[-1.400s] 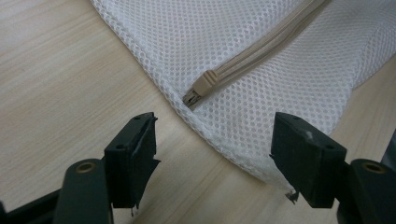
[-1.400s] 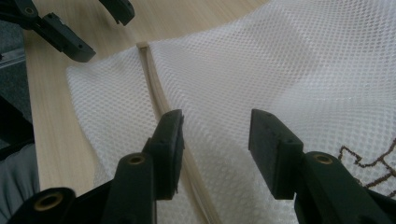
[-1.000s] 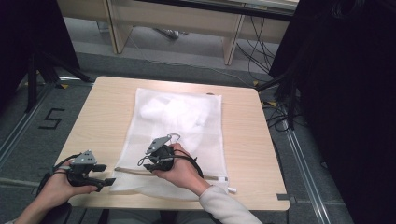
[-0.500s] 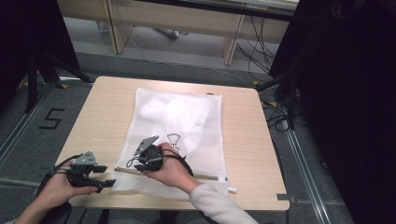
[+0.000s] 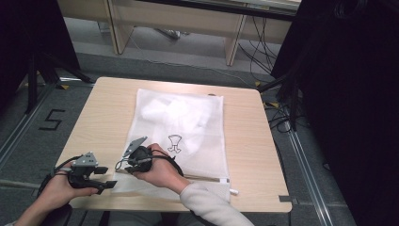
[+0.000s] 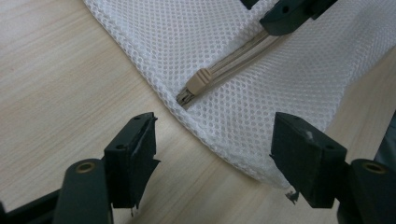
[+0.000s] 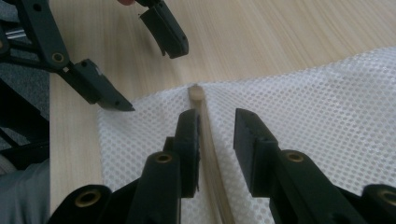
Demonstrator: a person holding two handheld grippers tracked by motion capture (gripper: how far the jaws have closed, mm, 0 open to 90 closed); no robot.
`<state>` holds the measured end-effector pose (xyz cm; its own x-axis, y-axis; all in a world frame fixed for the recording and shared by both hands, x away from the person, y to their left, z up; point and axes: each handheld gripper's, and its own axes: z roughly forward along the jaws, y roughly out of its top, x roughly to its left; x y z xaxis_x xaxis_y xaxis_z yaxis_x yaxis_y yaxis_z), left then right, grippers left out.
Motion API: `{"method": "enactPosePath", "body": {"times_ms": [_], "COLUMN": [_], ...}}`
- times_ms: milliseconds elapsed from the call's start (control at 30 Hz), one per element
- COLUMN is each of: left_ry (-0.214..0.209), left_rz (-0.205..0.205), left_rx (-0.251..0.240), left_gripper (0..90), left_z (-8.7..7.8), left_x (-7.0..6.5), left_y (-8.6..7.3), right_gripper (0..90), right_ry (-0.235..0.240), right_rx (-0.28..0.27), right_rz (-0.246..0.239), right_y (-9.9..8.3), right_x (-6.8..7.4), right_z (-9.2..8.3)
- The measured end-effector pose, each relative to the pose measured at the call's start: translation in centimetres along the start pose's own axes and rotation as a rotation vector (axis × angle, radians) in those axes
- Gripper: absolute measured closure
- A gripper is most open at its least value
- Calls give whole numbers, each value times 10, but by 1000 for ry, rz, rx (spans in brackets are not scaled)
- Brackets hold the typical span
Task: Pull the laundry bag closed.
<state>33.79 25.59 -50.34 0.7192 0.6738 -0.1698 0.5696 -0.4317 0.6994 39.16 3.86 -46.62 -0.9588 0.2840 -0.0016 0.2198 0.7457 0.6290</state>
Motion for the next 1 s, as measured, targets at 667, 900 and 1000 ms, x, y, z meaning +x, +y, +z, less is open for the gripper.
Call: {"method": "enactPosePath", "body": {"times_ms": [667,900,1000], "left_ry": [-4,-9,-9], "left_rz": [10,13,9], "left_rx": [12,13,11], "left_gripper": [307,307,305], "left_z": [-1,-1,0], "left_x": [2,2,2], "left_y": [0,0,0], "right_gripper": [718,724,730], "right_ry": [42,44,52], "right_rx": [23,40,44], "right_rz": [4,14,22], "right_y": [10,15,17], "right_x": [-3,0,1], "right_z": [27,32,35]}}
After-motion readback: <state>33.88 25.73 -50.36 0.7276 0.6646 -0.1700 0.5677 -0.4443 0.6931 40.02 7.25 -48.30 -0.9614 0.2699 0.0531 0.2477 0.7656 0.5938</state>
